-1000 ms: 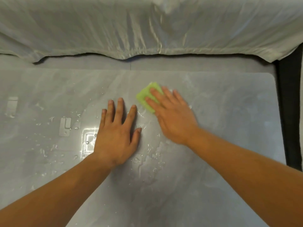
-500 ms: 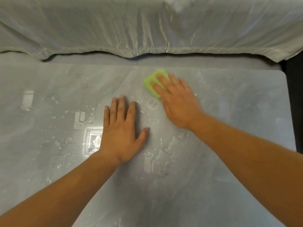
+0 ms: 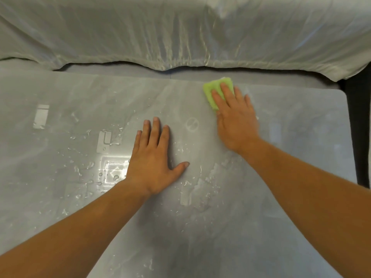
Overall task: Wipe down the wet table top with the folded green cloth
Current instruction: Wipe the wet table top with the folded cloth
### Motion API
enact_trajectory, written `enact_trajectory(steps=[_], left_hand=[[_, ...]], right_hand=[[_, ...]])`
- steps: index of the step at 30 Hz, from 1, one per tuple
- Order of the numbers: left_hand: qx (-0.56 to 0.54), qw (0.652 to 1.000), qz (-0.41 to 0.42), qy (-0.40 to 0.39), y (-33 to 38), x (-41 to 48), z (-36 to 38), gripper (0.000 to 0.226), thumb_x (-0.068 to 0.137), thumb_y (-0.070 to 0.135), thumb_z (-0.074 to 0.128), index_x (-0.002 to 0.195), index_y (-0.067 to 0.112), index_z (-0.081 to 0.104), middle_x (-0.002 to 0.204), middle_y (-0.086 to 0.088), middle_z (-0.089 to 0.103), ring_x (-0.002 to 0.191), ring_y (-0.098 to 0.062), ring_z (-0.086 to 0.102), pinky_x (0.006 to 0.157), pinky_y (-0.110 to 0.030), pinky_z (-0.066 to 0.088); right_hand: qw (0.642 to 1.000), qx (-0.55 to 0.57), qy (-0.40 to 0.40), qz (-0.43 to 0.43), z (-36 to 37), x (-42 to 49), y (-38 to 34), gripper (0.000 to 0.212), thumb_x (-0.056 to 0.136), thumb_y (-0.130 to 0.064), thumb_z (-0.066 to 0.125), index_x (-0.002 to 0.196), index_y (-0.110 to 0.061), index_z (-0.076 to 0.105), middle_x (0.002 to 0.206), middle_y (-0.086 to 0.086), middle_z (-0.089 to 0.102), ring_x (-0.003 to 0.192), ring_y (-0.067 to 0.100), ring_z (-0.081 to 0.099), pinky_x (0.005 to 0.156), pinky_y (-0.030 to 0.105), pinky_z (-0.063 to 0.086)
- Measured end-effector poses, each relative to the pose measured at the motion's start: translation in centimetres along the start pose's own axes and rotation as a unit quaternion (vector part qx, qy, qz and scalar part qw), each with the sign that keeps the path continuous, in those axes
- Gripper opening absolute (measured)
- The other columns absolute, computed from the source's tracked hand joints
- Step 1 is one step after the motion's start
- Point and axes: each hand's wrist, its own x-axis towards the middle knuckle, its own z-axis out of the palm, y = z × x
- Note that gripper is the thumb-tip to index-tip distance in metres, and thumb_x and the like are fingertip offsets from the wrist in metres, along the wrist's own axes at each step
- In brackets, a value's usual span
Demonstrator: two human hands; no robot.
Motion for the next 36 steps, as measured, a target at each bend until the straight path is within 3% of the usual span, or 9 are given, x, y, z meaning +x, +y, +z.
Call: enact_trajectory(steps=[2, 8, 12, 15, 21, 27, 30, 33, 36], left_hand=[[0.005, 1.000, 0.002, -0.005, 0.0, 0.0, 0.1, 0.108, 0.081, 0.081, 0.035, 0.158, 0.014, 0.000, 0.166, -0.010, -0.016, 0.151, -0.030, -0.021, 0.123, -0.044, -0.009], [0.007, 1.000, 0.001, -0.012, 0.0, 0.0, 0.0, 0.108, 0.080, 0.082, 0.031, 0.158, 0.014, -0.001, 0.166, -0.011, -0.018, 0.151, -0.031, -0.022, 0.123, -0.045, -0.009], [0.012, 1.000, 0.003, -0.014, -0.2, 0.0, 0.0, 0.107, 0.083, 0.082, 0.032, 0.158, 0.015, -0.004, 0.165, -0.011, -0.020, 0.150, -0.031, -0.024, 0.123, -0.046, -0.010], [0.008, 1.000, 0.005, -0.007, -0.3, 0.0, 0.2, 0.107, 0.082, 0.083, 0.031, 0.159, 0.015, -0.002, 0.166, -0.011, -0.018, 0.151, -0.032, -0.022, 0.123, -0.047, -0.008], [-0.028, 0.999, 0.023, -0.002, -0.7, -0.3, 0.0, 0.109, 0.081, 0.083, 0.037, 0.159, 0.014, 0.004, 0.166, -0.011, -0.015, 0.152, -0.029, -0.021, 0.123, -0.045, -0.009], [-0.047, 0.997, 0.065, -0.011, -1.9, -0.7, -0.4, 0.105, 0.081, 0.077, 0.051, 0.157, 0.015, 0.013, 0.167, -0.010, -0.013, 0.152, -0.027, -0.021, 0.122, -0.041, -0.011], [-0.062, 0.995, 0.076, 0.010, -2.4, -1.3, -0.2, 0.099, 0.080, 0.071, 0.059, 0.152, 0.011, 0.028, 0.167, -0.013, 0.001, 0.154, -0.027, -0.011, 0.123, -0.040, -0.009], [-0.029, 0.998, 0.047, 0.021, -2.7, -2.9, 0.5, 0.102, 0.081, 0.074, 0.053, 0.156, 0.012, 0.022, 0.167, -0.013, 0.000, 0.154, -0.027, -0.012, 0.124, -0.044, -0.006], [-0.029, 0.999, 0.030, 0.025, -2.8, -3.7, 1.1, 0.101, 0.083, 0.076, 0.047, 0.158, 0.016, 0.017, 0.168, -0.010, -0.004, 0.154, -0.024, -0.012, 0.124, -0.046, -0.005]], right_hand=[[1.000, -0.003, 0.007, 0.024, 0.6, -2.3, -1.5, 0.063, 0.098, -0.018, 0.041, 0.157, -0.025, 0.021, 0.166, 0.004, 0.012, 0.151, 0.037, 0.011, 0.122, 0.054, 0.011], [0.986, -0.044, -0.059, -0.152, 0.7, -8.4, 0.0, 0.062, 0.097, -0.025, 0.038, 0.157, -0.029, 0.021, 0.167, -0.001, 0.013, 0.153, 0.029, 0.010, 0.122, 0.053, 0.014], [0.999, 0.030, -0.010, 0.027, 0.1, -4.8, 1.5, 0.056, 0.100, -0.026, 0.033, 0.156, -0.029, 0.024, 0.166, -0.001, 0.015, 0.153, 0.031, 0.011, 0.123, 0.051, 0.010], [0.997, 0.031, 0.016, 0.071, 1.0, -7.1, -1.4, 0.060, 0.098, -0.024, 0.035, 0.156, -0.026, 0.022, 0.166, 0.003, 0.014, 0.152, 0.035, 0.011, 0.122, 0.053, 0.015], [0.987, -0.022, -0.039, -0.155, 1.7, -13.2, -2.1, 0.060, 0.097, -0.026, 0.039, 0.156, -0.026, 0.026, 0.166, 0.001, 0.017, 0.153, 0.031, 0.013, 0.122, 0.054, 0.013], [0.991, 0.041, 0.033, 0.127, 1.7, -9.8, -3.2, 0.058, 0.099, -0.026, 0.033, 0.157, -0.026, 0.021, 0.167, 0.002, 0.012, 0.153, 0.032, 0.009, 0.124, 0.048, 0.005], [1.000, -0.002, 0.009, 0.025, 2.8, -13.2, -6.6, 0.063, 0.096, -0.021, 0.042, 0.156, -0.022, 0.024, 0.166, 0.005, 0.014, 0.152, 0.037, 0.011, 0.122, 0.055, 0.011], [0.996, -0.017, -0.035, -0.081, 2.8, -14.5, -7.2, 0.062, 0.097, -0.024, 0.040, 0.156, -0.023, 0.025, 0.166, 0.002, 0.014, 0.153, 0.034, 0.010, 0.122, 0.056, 0.011], [0.995, -0.025, -0.022, -0.089, 2.2, -8.3, -7.1, 0.059, 0.097, -0.025, 0.037, 0.156, -0.027, 0.026, 0.166, 0.001, 0.017, 0.152, 0.033, 0.015, 0.122, 0.054, 0.009]])
